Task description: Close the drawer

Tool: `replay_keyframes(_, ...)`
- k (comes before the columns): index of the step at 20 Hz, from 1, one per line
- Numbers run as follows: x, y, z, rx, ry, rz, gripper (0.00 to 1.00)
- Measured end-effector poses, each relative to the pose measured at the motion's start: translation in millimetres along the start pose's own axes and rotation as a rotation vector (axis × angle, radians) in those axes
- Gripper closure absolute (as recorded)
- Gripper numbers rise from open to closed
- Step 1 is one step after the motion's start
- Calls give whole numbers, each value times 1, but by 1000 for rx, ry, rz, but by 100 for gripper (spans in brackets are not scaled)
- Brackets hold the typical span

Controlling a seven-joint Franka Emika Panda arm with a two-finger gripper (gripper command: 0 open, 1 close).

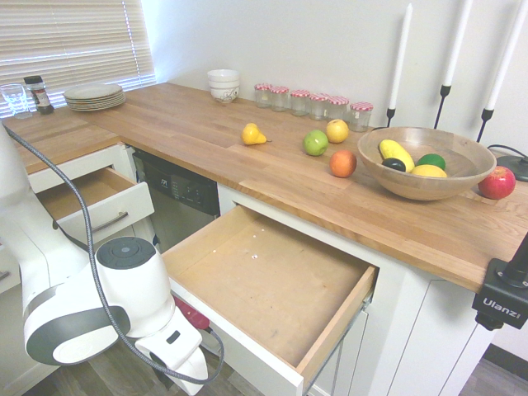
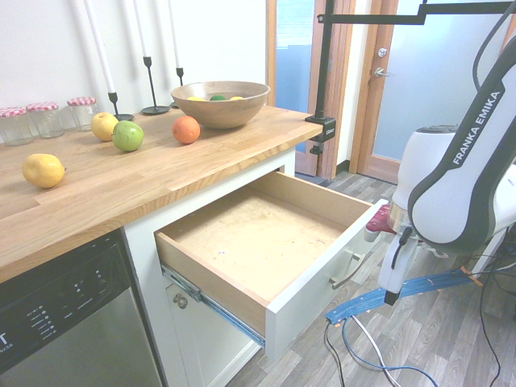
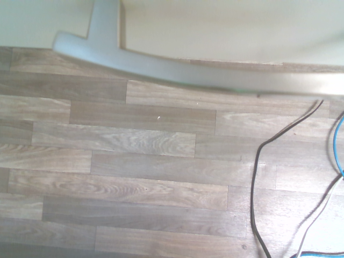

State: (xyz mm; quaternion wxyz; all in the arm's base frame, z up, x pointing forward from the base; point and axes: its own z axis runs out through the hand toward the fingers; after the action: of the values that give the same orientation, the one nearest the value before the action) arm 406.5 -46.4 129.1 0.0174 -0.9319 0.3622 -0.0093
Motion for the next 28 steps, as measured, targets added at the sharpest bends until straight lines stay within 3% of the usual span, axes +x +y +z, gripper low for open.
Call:
replay_keyframes(10, 7, -12, 2, 2, 2, -14, 100)
replay_keyframes(28, 59, -73, -4, -5, -17, -15, 100)
